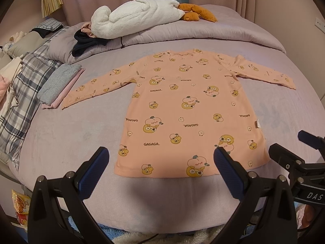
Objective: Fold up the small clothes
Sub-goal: 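Reach to the peach shirt's sleeve cuff and close the right gripper on it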
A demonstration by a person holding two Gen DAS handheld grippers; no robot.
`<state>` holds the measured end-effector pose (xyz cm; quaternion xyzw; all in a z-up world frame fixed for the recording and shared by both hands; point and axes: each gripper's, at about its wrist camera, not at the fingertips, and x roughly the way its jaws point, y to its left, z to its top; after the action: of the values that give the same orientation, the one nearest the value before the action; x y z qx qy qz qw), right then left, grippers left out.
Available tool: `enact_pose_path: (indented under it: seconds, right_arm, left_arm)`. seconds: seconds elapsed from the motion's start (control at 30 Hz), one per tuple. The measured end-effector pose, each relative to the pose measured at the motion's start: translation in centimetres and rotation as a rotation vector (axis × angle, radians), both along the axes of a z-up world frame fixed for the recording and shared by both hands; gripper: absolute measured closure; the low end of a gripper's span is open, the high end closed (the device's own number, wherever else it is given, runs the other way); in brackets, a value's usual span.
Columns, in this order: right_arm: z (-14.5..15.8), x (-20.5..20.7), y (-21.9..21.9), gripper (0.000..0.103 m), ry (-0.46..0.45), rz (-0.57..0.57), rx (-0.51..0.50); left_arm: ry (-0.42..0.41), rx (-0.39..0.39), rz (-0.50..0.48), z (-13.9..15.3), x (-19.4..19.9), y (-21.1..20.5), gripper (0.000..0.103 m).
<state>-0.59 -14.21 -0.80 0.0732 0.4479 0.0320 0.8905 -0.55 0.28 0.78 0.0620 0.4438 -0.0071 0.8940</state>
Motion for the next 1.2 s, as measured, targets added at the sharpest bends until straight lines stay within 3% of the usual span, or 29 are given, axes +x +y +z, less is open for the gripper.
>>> enact_pose_path:
  seconds: [0.13, 0.3, 0.43, 0.63, 0.77, 0.9, 1.03, 1.2]
  right_arm:
    - [-0.5, 0.5, -1.1, 0.001, -0.003, 0.032, 0.136]
    - [-2.9, 1.6, -4.5, 0.001, 0.030, -0.006, 0.383]
    - [-4.9, 2.1, -10.1, 0.001, -0.012, -0.164, 0.520]
    - [-7.8, 3.4, -20.3, 0.001, -0.124, -0.445, 0.693]
    - [-9.3, 5.0, -25.2, 0.001, -0.176, -0.572, 0.705]
    - [-10.8, 7.4, -28.9, 0.001, -0.168, -0.640, 0.722]
    - [-12.6, 10.8, -32.4, 0.000, -0.138, -0.679, 0.866]
    - [-12.7, 13.2, -34.8, 0.001, -0.213, -0.738, 0.938]
  left_arm:
    - [0.029, -0.082, 0.009, -0.7, 1.0, 0.6, 0.000]
    - [0.191, -0.276, 0.025, -3.9, 3.5, 2.0, 0.001]
    - [0.254, -0.373, 0.062, -5.9, 4.8, 2.8, 0.001]
    - [0.292, -0.615, 0.062, -7.4, 6.5, 3.2, 0.001]
    - [0.253, -0.628, 0.046, -6.9, 8.0, 2.7, 0.000]
    - [0.249, -0.610, 0.049, -7.2, 9.9, 2.2, 0.000]
    - [0.276, -0.588, 0.049, -7.7, 11.7, 1.6, 0.000]
    - [0.308, -0.569, 0.043, -8.5, 12.9, 0.7, 0.000]
